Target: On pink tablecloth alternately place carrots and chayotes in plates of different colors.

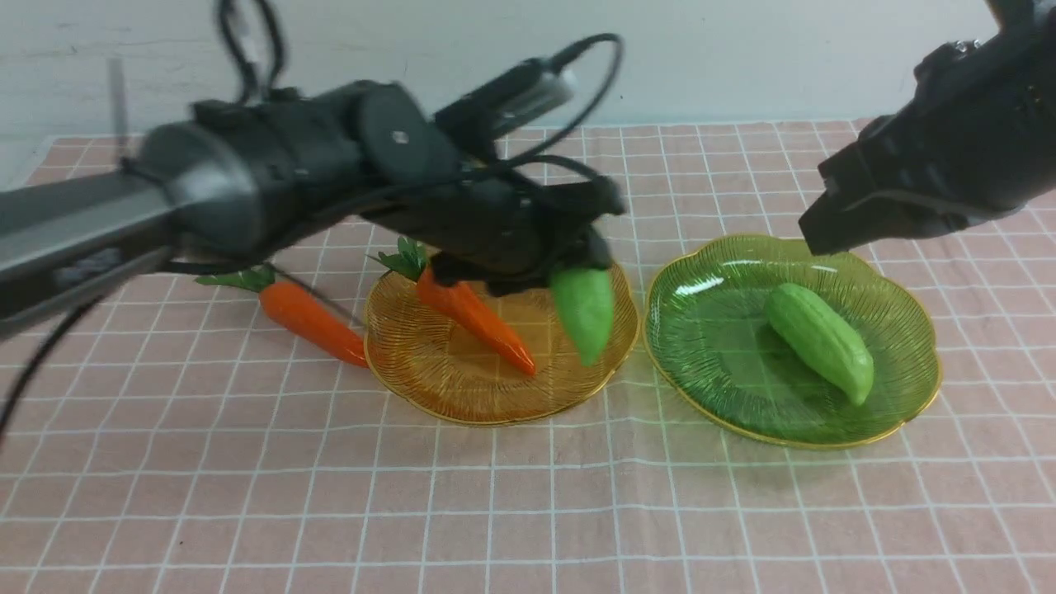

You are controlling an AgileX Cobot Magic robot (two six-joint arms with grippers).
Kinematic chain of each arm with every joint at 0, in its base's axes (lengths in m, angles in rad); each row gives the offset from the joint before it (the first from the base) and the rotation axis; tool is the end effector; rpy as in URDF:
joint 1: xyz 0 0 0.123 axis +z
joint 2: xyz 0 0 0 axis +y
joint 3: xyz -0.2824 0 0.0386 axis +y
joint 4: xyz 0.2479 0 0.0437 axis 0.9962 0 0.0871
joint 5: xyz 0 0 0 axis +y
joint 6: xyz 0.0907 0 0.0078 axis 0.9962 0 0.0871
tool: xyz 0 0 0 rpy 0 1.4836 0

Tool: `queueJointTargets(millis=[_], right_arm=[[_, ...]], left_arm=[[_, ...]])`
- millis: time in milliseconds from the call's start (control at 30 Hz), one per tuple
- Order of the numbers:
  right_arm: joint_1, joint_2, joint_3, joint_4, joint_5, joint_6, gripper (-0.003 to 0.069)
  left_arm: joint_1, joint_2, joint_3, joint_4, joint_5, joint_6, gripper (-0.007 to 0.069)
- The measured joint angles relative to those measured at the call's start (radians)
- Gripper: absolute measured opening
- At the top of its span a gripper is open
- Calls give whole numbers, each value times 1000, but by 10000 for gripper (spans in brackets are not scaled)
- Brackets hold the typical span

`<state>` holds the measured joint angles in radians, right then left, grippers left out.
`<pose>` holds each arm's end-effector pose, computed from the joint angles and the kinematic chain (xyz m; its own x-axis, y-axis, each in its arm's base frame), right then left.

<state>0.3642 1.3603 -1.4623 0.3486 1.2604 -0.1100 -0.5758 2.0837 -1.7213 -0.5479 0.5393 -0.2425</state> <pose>0.2356 0.1215 0.4011 -0.8121 -0.3090 -0.4951 -0.4869 0.8264 0.2828 0.3925 -0.2839 0.2434 -0.8838 -0.1879 -0.4284 0.1379 0.7705 -0.6224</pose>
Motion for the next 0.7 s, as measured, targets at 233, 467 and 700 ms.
queueJointTargets(millis=[233,467,700], right_arm=[[0,-86,0,-37,1,-7,-15],[0,-179,0,-154,5,11,-15],[0,-219,0,-194,14,46,-15]], left_arm=[[-4,122,-162,-18,94,9,529],[102,80,-281,77,248,43,514],[312,-25,-353,320,587,41,255]])
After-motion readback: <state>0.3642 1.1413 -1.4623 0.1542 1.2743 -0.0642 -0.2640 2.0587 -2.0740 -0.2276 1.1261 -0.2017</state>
